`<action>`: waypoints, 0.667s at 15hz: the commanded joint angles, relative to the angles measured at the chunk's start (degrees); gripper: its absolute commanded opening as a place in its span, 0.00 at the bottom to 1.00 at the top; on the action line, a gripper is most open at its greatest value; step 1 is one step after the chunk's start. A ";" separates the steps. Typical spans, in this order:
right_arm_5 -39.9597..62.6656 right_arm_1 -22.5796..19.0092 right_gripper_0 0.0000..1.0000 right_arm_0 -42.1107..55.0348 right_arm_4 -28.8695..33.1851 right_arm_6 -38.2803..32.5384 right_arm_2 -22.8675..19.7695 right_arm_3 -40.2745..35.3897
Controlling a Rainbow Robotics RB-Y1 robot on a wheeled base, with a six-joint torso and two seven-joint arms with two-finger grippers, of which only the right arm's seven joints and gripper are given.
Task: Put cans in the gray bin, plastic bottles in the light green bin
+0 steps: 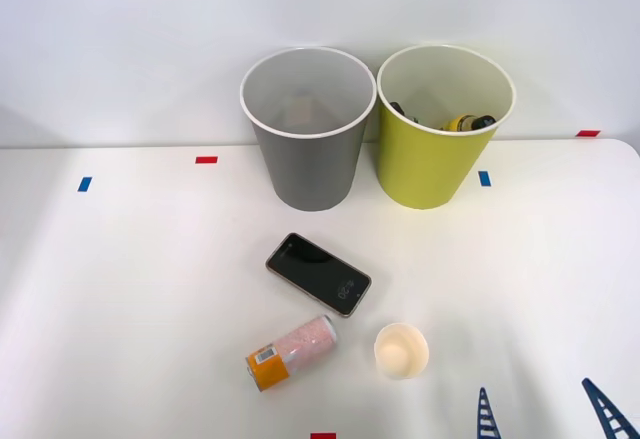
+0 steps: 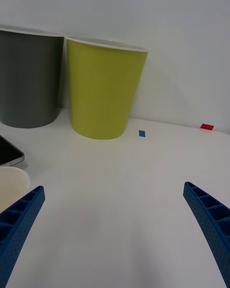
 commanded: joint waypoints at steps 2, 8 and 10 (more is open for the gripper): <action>-6.55 0.75 1.00 -0.63 1.62 -1.49 2.20 6.19; -10.86 0.93 1.00 -1.68 1.88 -2.90 4.40 10.41; -10.77 0.93 1.00 -1.77 1.88 -2.72 4.14 10.41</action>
